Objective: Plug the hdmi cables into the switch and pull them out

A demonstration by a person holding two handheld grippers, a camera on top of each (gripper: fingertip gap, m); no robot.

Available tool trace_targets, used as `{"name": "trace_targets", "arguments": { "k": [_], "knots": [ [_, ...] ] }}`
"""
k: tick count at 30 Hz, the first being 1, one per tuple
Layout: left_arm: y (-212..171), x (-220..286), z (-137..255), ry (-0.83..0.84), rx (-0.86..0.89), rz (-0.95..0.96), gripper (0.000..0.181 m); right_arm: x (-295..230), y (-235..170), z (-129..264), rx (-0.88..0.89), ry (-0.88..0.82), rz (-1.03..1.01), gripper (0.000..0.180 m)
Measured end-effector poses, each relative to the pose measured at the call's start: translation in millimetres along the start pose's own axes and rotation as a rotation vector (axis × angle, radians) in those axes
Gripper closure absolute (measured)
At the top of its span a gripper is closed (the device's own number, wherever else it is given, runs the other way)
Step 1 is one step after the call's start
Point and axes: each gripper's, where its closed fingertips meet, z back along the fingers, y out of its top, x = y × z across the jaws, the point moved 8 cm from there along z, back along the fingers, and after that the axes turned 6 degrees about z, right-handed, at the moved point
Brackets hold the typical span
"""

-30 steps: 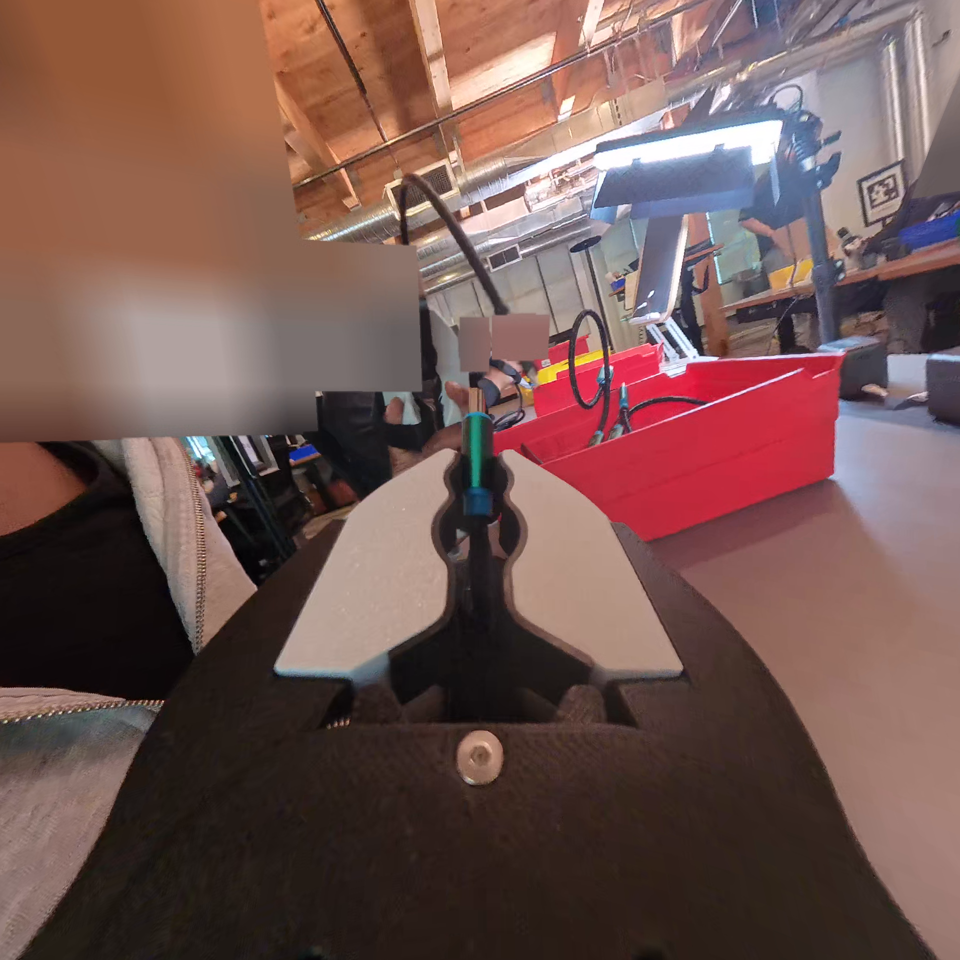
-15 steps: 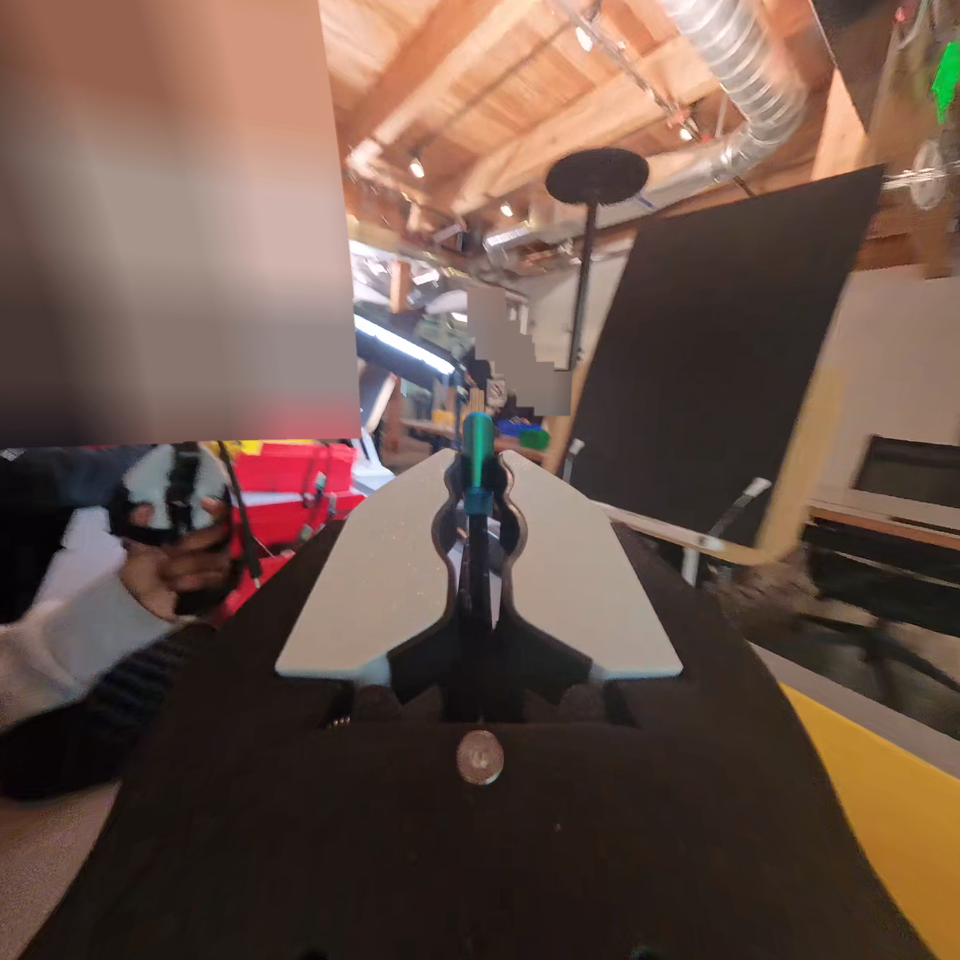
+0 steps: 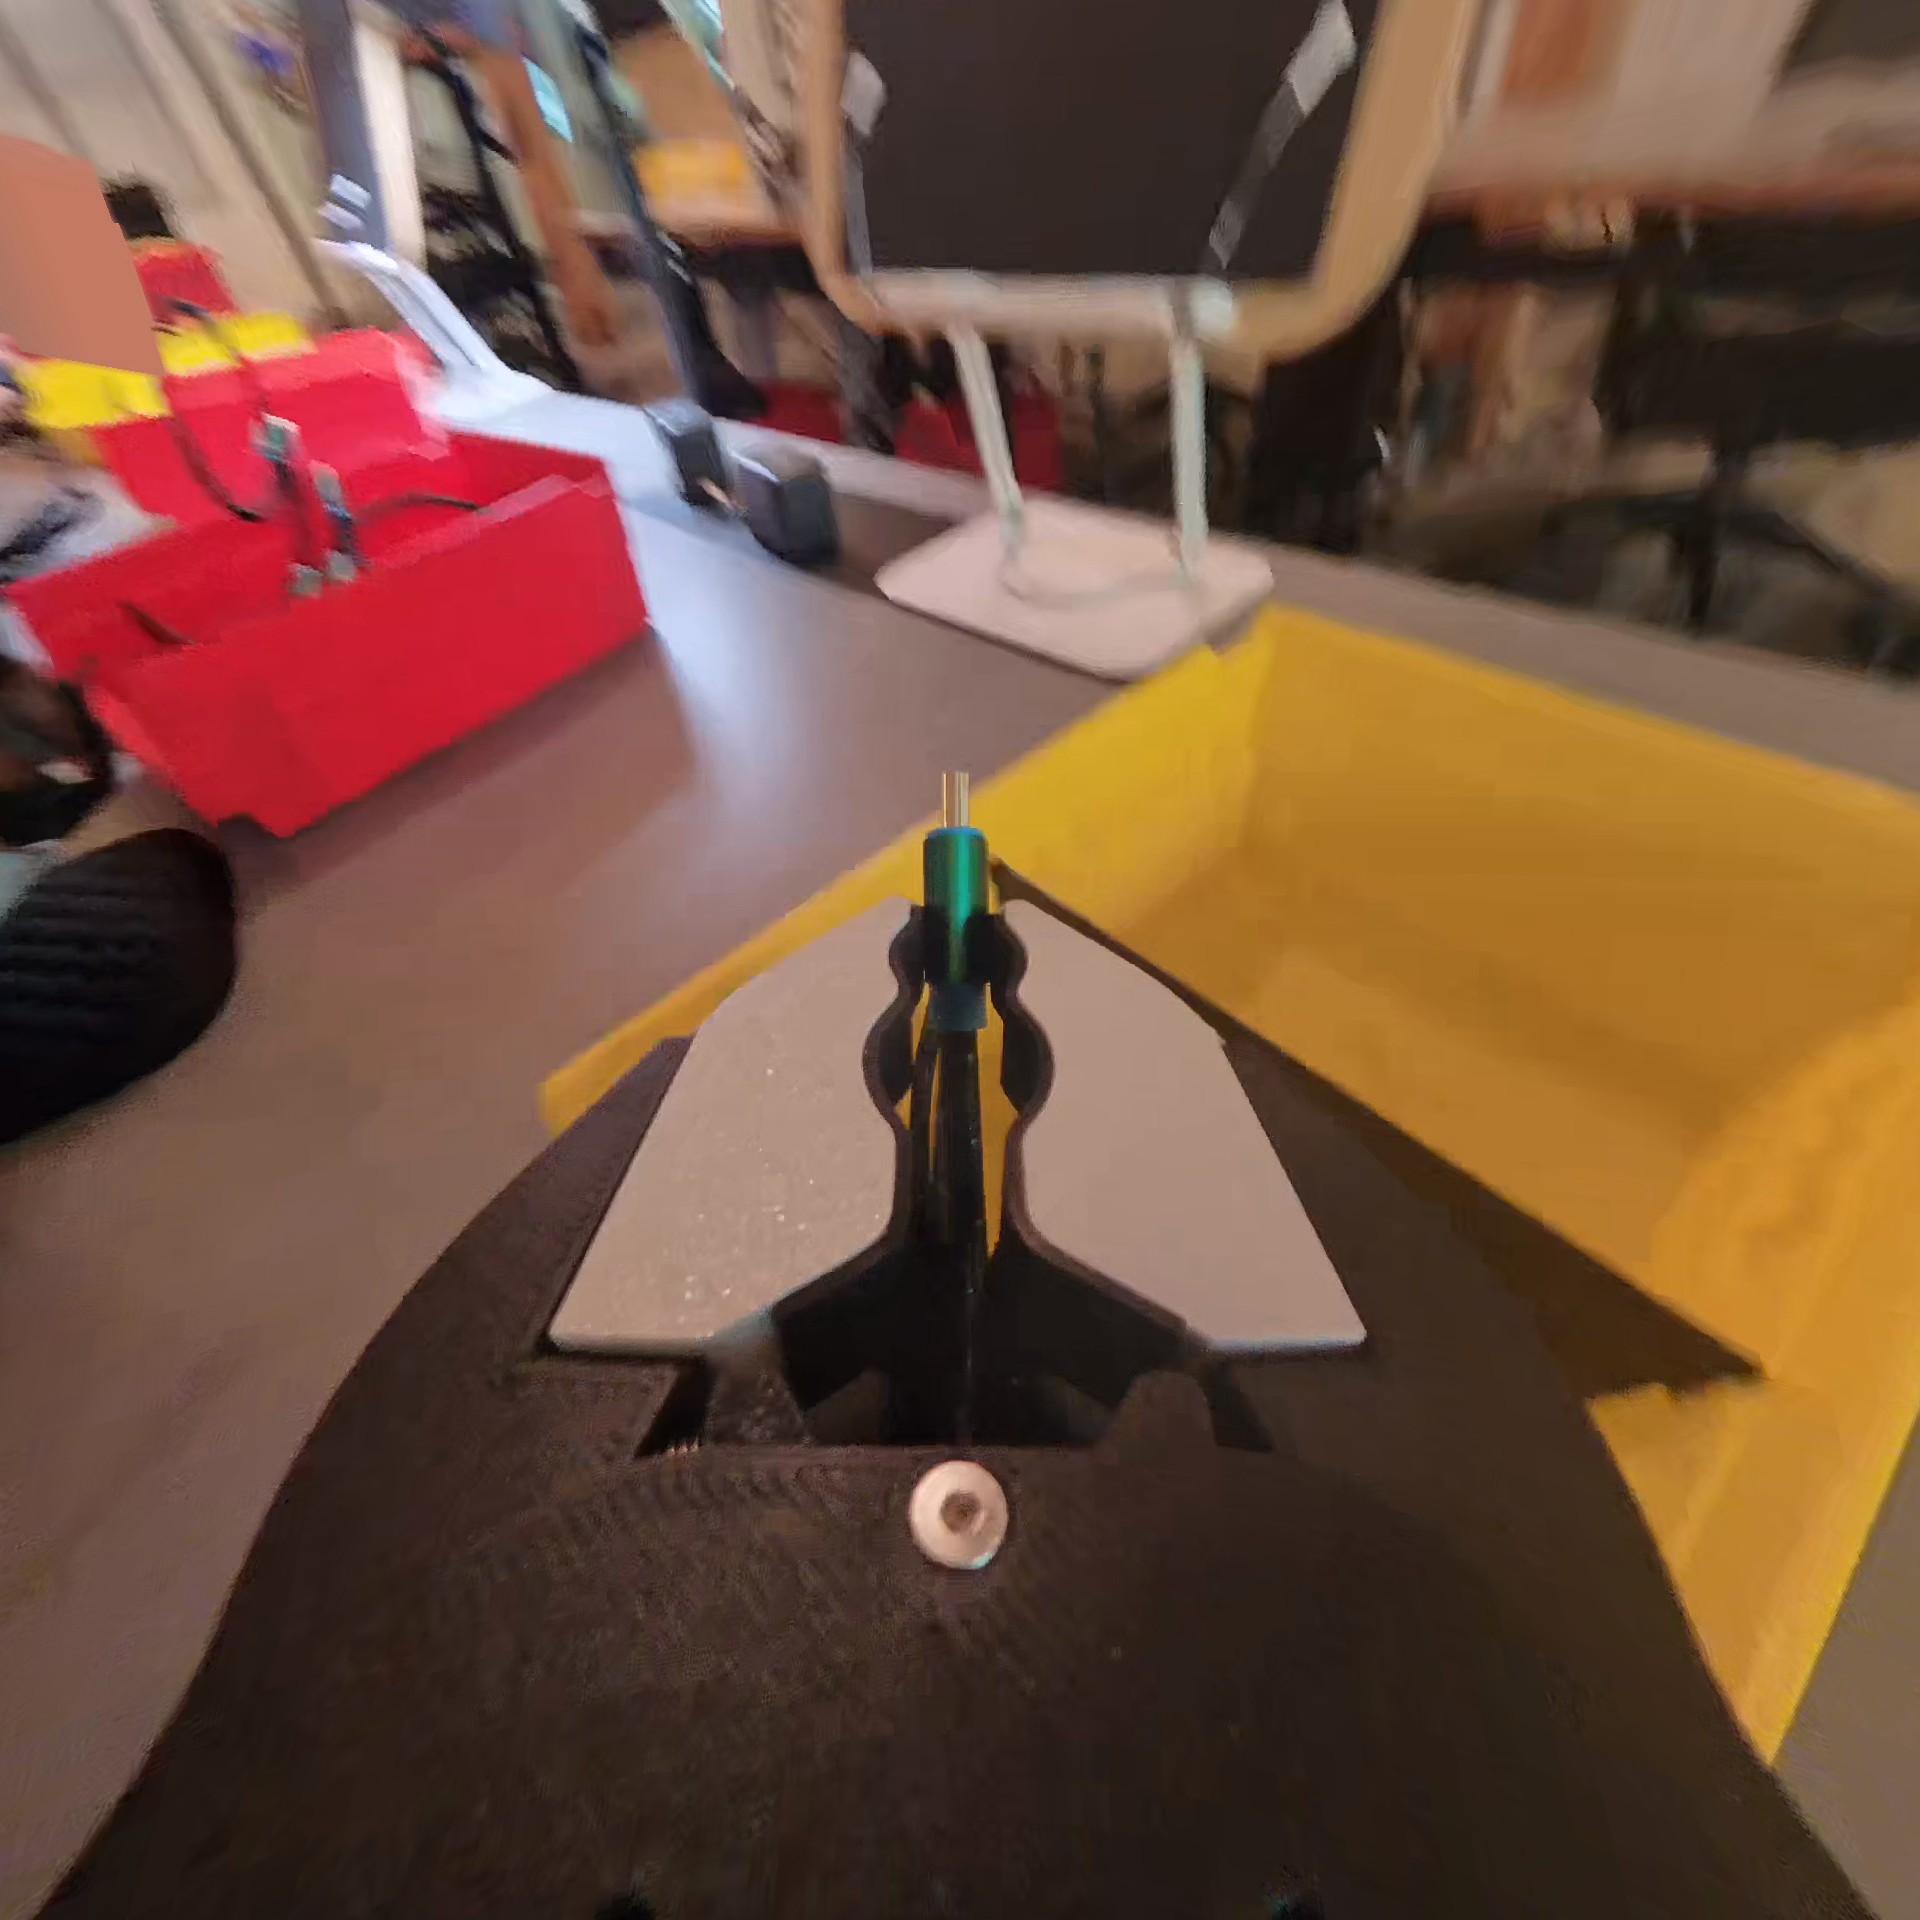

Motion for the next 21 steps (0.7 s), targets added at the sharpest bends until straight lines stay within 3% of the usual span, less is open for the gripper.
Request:
{"name": "trace_targets", "arguments": {
  "k": [3,6,8,11,13,16,19,21],
  "knots": [
    [-2.3,-2.2,-0.2,0.019,-0.018,0.003,0.168,13.8,-11.3,-4.5,-0.127,-0.168,-0.070,0.164],
    [-4.3,-4.1,-0.7,0.051,-0.045,-0.007,0.168,23.4,-19.2,0.8,-0.328,-0.405,0.014,0.162],
    [-6.2,-5.8,-1.1,0.074,-0.065,-0.010,0.168,25.2,-25.5,2.6,-0.484,-0.542,0.095,0.151],
    [-10.8,-9.0,-2.3,0.113,-0.109,-0.013,0.169,12.2,-14.9,3.8,-0.476,-0.706,0.211,0.143],
    [-15.5,-11.6,-3.6,0.147,-0.158,-0.021,0.168,-22.0,2.6,-8.9,-0.266,-0.555,0.252,0.142],
    [-24.7,-13.8,-6.2,0.179,-0.248,-0.052,0.168,-96.4,24.7,-39.6,0.063,-0.046,0.267,0.134],
    [-36.7,-15.2,-8.8,0.199,-0.352,-0.080,0.168,-156.4,43.0,-59.8,0.240,0.314,0.272,0.129],
    [-45.1,-14.9,-10.7,0.193,-0.413,-0.095,0.168,-185.0,53.2,-66.9,0.295,0.441,0.296,0.130]
  ]
}}
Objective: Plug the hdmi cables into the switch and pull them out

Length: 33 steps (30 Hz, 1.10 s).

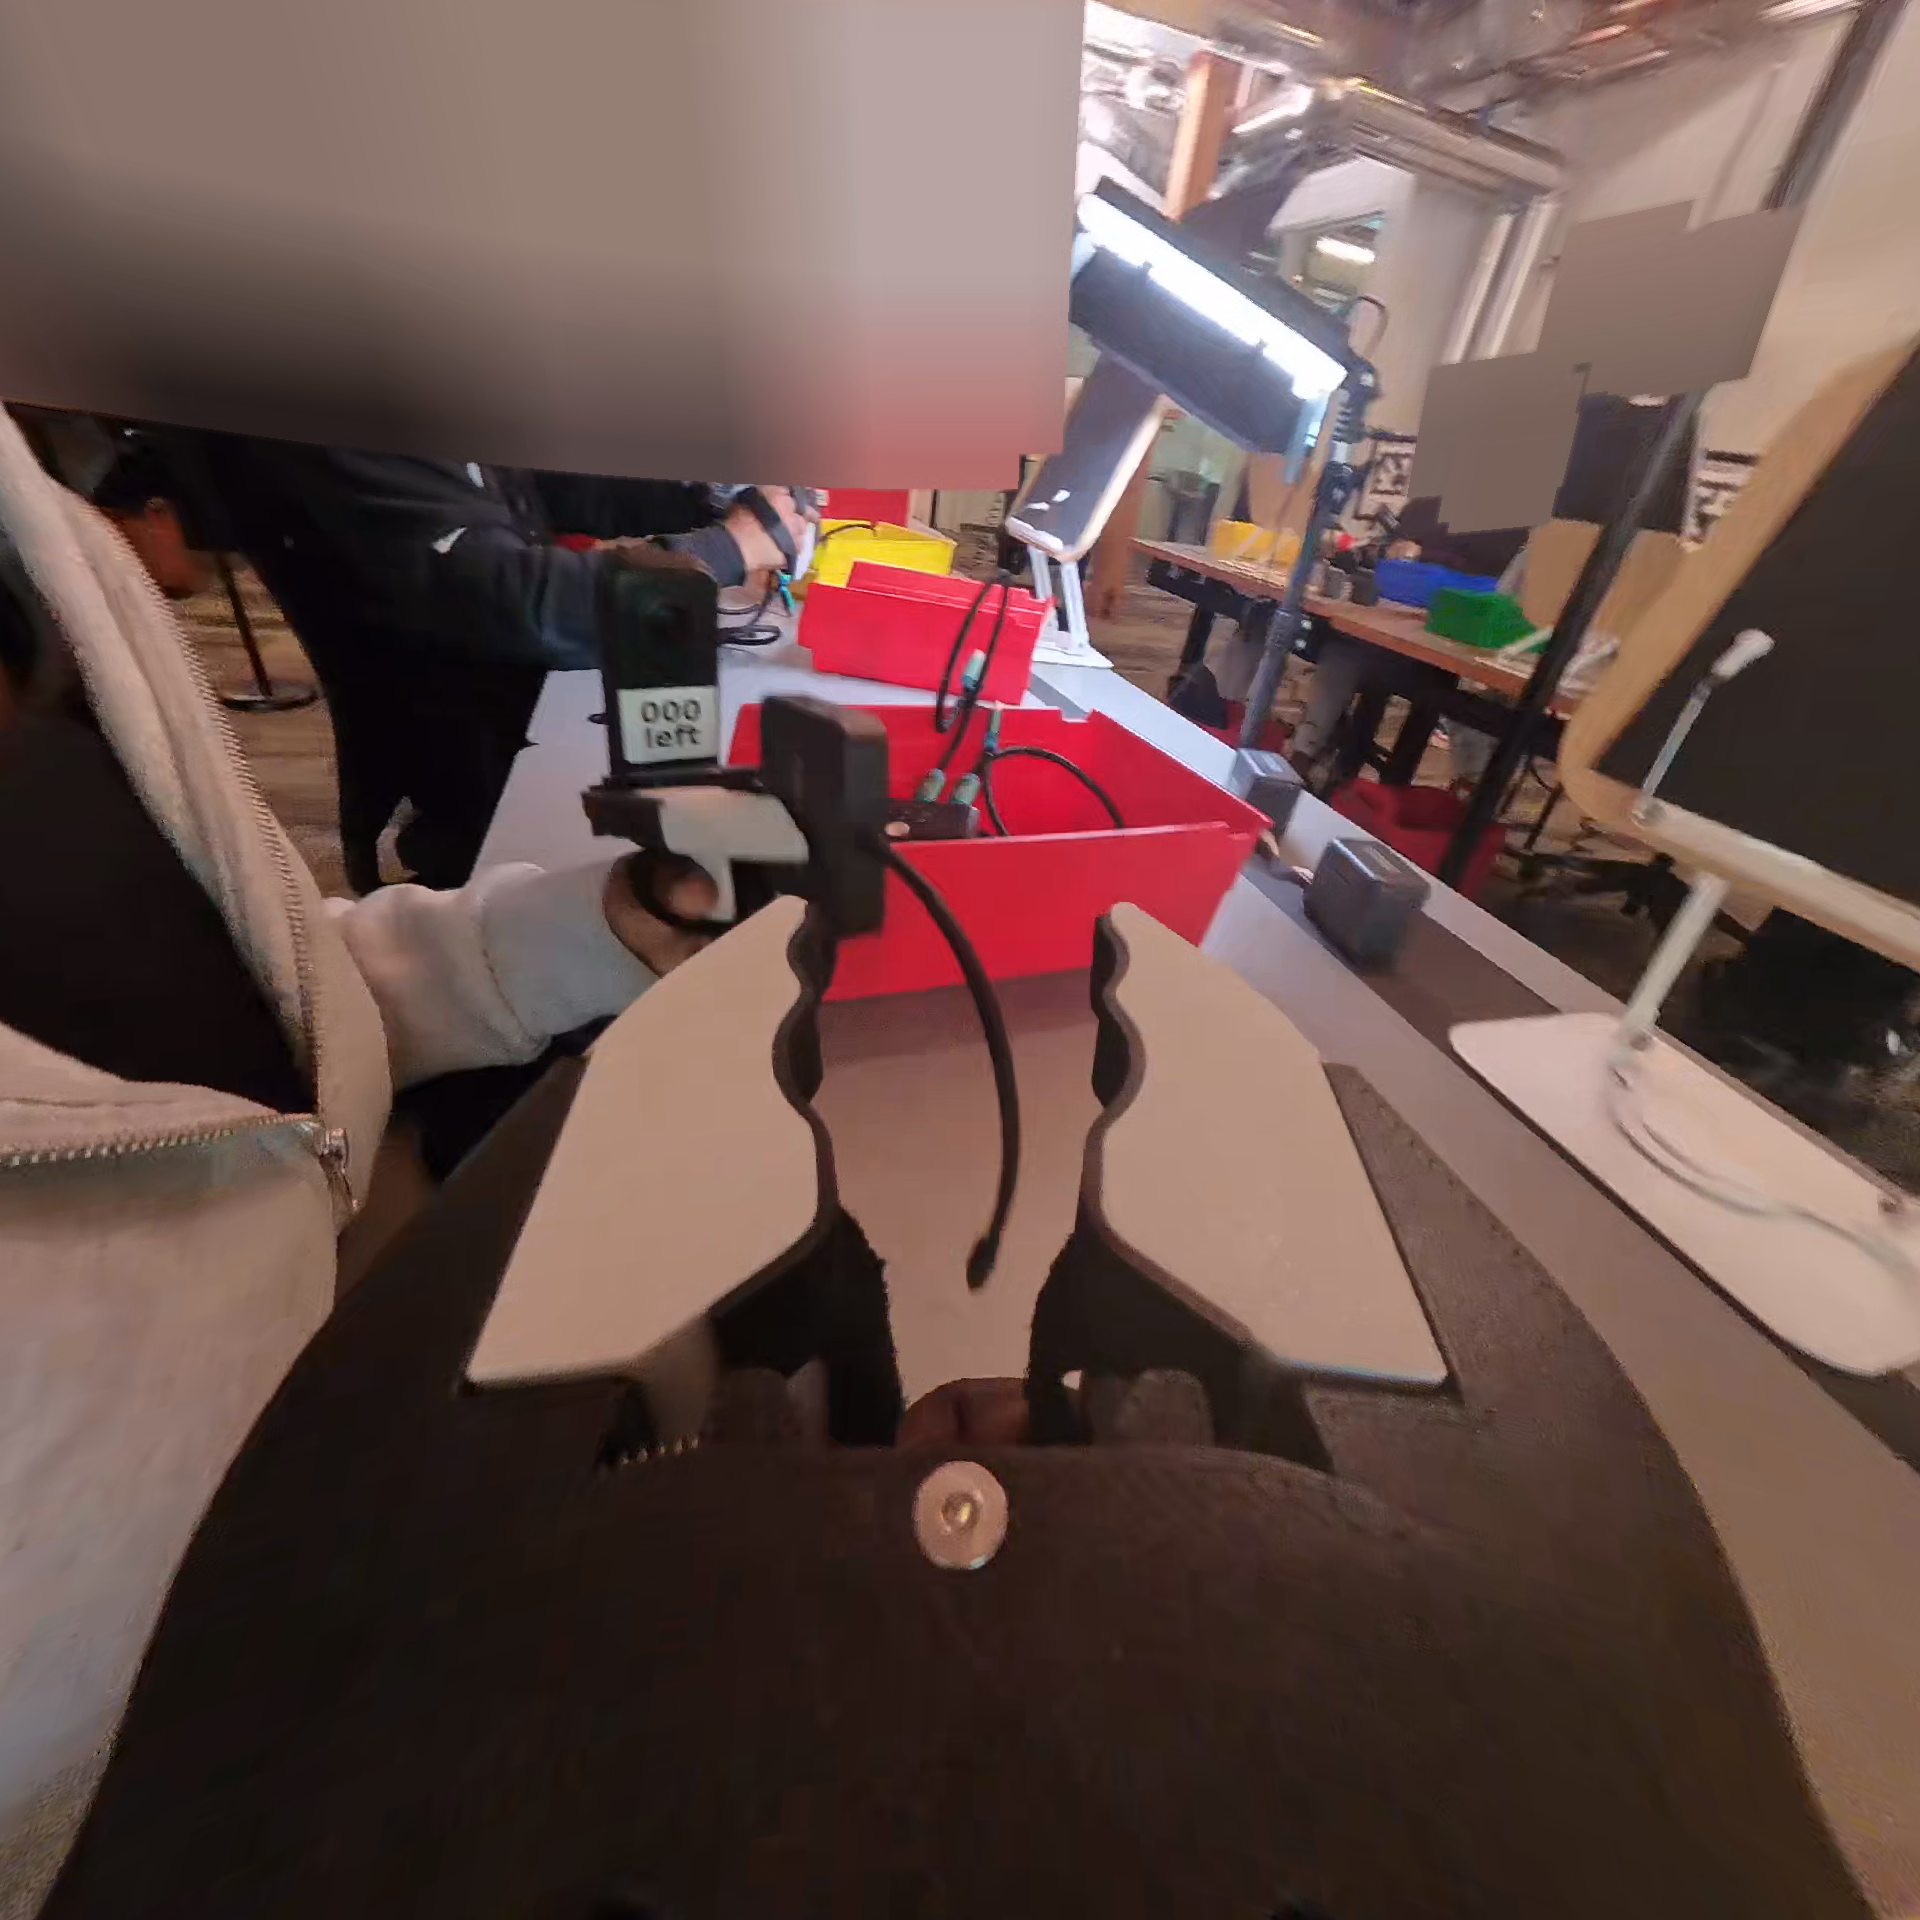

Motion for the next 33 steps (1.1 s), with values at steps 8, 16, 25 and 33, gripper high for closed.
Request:
{"name": "trace_targets", "arguments": {
  "k": [8,16,25,33],
  "knots": [
    [-23.6,13.5,-12.1,-0.166,-0.097,0.049,0.168,-37.7,-5.3,-41.9,0.001,0.148,-0.036,0.140],
    [-42.8,29.8,-19.8,-0.316,-0.143,0.129,0.168,-70.4,-29.6,-31.3,-0.026,0.042,-0.046,0.161],
    [-47.4,40.6,-25.3,-0.400,-0.129,0.175,0.160,-96.8,-29.4,-11.3,0.052,-0.038,0.049,0.165],
    [-28.9,21.8,-15.6,-0.159,-0.023,0.079,0.158,-53.1,50.8,51.1,0.181,-0.136,0.137,0.166]
  ]
}}
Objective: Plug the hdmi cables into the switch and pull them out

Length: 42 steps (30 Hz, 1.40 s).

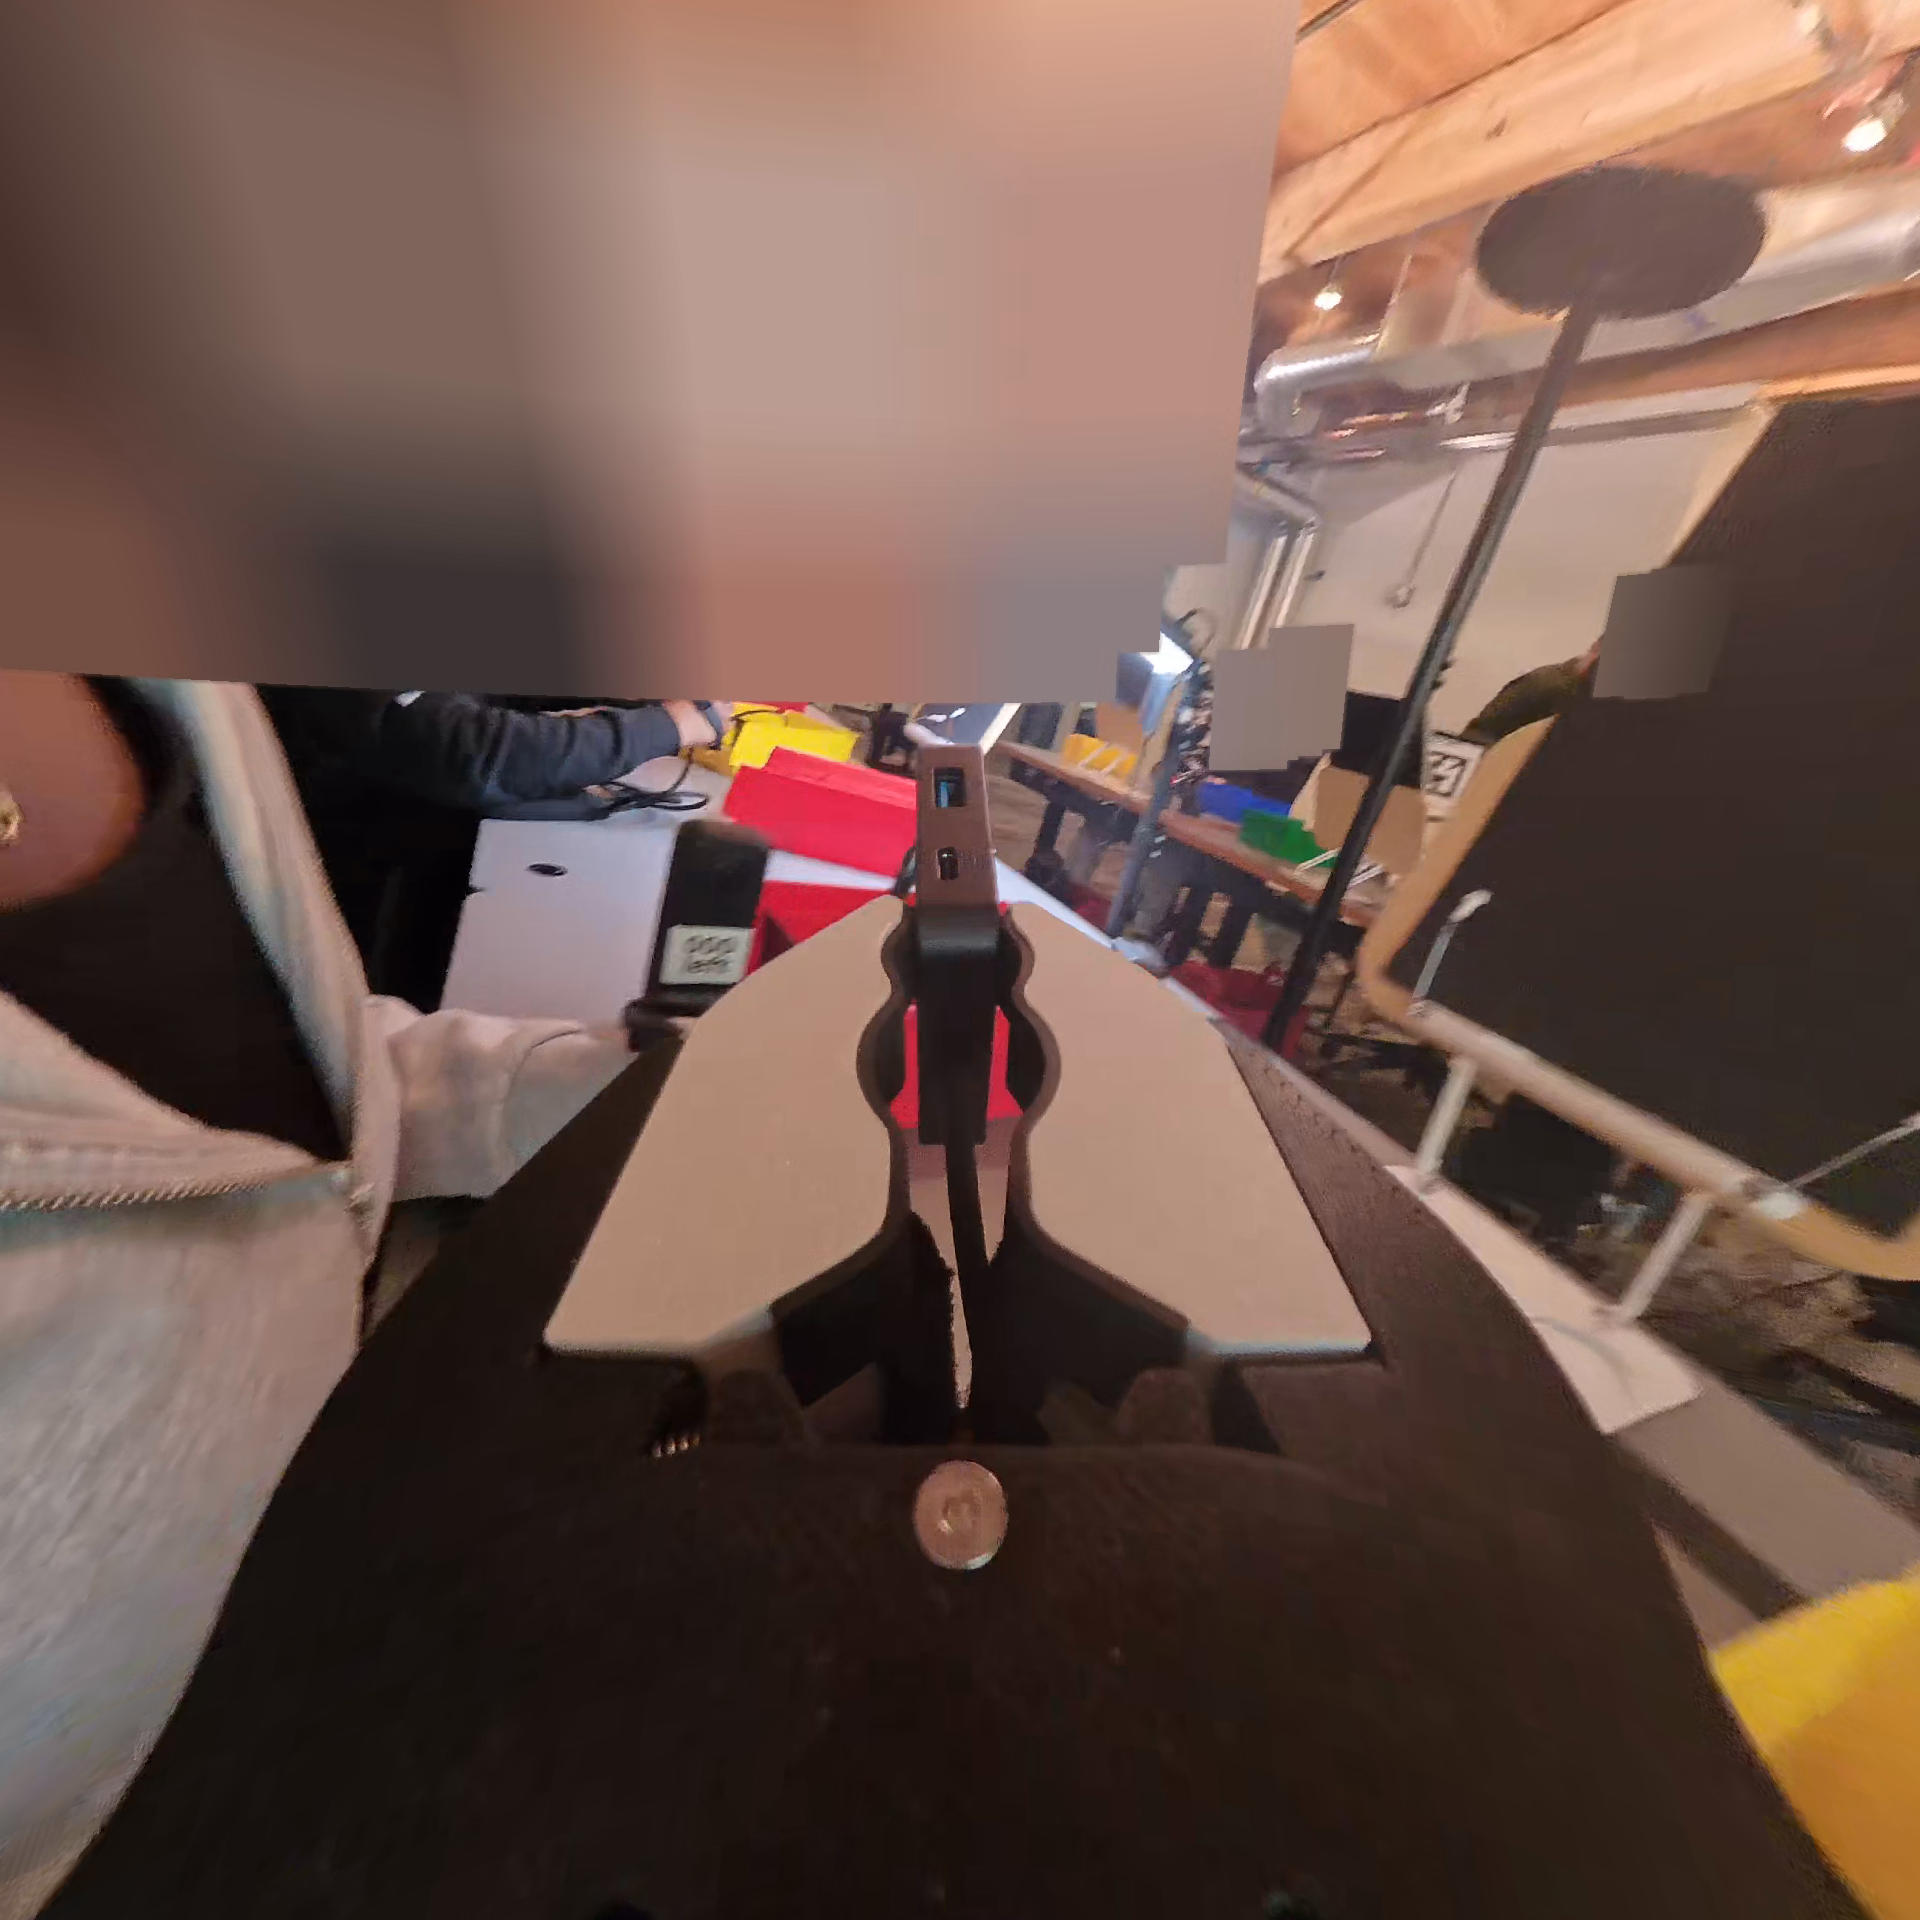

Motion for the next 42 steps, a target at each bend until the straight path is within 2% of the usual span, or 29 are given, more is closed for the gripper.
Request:
{"name": "trace_targets", "arguments": {
  "k": [5,10,13,21,27,31,36,39,42],
  "knots": [
    [16.9,-0.6,10.6,0.117,0.096,-0.076,0.158,72.5,53.0,25.3,-0.048,-0.054,0.118,0.166],
    [21.8,3.4,15.4,0.179,0.091,-0.173,0.158,141.1,52.1,25.9,-0.234,-0.020,0.232,0.166],
    [23.3,4.0,16.2,0.190,0.082,-0.194,0.158,175.0,26.2,20.5,-0.385,0.056,0.287,0.166],
    [21.5,9.1,13.9,0.193,0.035,-0.268,0.158,252.0,-83.9,27.6,-0.889,0.163,0.279,0.166],
    [24.5,10.8,20.9,0.218,0.025,-0.314,0.158,265.4,-140.6,31.0,-1.041,0.190,0.209,0.162],
    [32.1,14.2,35.4,0.259,0.059,-0.317,0.158,262.4,-141.0,30.9,-0.975,0.095,0.120,0.139],
    [60.4,23.1,68.4,0.360,0.019,-0.338,0.153,221.2,-87.2,36.7,-0.640,-0.056,0.050,0.126],
    [88.4,21.1,95.6,0.498,-0.062,-0.378,0.150,175.8,-57.4,48.3,-0.477,-0.121,0.090,0.124],
    [113.7,6.6,125.0,0.675,-0.253,-0.359,0.139,129.9,-37.7,64.1,-0.366,-0.184,0.134,0.124]
  ]
}}
